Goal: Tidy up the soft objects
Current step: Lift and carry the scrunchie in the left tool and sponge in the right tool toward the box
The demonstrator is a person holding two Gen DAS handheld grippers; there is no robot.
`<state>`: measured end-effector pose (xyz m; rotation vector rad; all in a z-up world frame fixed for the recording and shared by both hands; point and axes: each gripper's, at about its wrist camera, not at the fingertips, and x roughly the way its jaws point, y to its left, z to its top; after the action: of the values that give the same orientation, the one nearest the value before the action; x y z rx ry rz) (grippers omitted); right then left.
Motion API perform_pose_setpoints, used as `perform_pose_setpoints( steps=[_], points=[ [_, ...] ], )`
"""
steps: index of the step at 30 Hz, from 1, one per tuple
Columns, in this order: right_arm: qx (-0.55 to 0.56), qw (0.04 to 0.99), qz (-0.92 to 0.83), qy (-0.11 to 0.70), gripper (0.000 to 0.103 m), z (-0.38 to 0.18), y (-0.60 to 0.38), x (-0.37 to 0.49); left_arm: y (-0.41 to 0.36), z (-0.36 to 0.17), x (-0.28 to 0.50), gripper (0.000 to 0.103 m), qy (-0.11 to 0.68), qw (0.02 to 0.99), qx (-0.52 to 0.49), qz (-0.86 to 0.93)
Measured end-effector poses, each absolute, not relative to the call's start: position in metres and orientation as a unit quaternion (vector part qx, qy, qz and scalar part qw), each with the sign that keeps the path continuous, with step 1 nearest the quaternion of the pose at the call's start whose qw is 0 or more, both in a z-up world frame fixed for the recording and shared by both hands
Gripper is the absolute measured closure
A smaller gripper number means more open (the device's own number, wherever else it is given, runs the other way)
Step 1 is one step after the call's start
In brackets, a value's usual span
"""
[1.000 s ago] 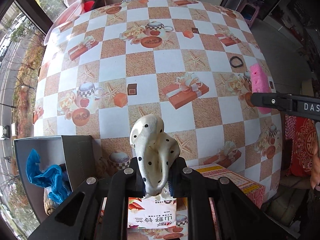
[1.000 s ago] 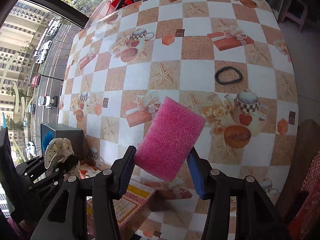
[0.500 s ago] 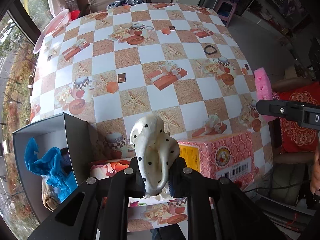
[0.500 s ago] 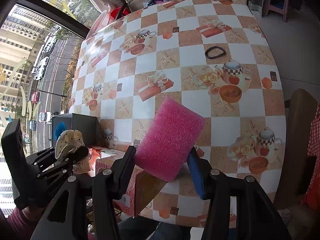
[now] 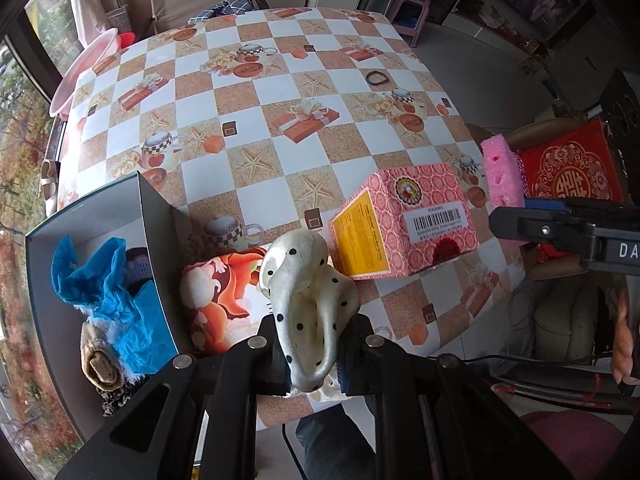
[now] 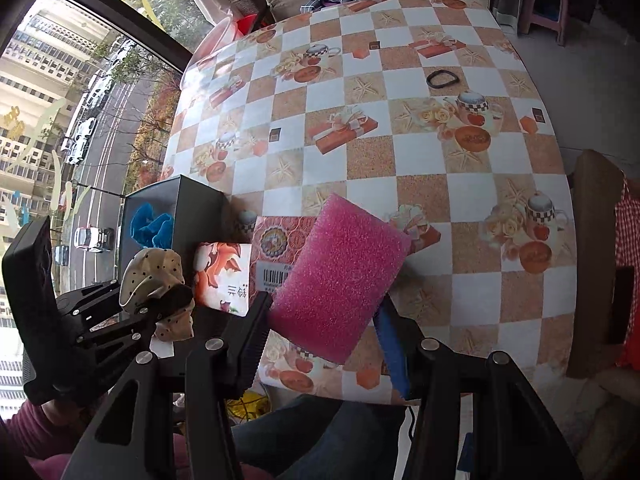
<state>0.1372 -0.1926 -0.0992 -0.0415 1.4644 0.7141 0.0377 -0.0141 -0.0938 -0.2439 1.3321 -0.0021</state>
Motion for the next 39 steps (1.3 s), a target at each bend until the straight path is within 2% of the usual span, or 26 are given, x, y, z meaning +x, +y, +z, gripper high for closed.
perform_pose_setpoints(
  steps=[17,39],
  points=[
    [-0.101,0.669,0.397,0.62,0.05,-0.069,-0.109,0.064,0.032,-0.072,-0.026,0.086,0.576,0.801,-0.157,0.054],
    [-0.187,0.608,0.511,0.578,0.05,-0.053,0.01,0.008,0.107,-0.075,-0.11,0.086,0.538,0.781,-0.244,0.203]
  ],
)
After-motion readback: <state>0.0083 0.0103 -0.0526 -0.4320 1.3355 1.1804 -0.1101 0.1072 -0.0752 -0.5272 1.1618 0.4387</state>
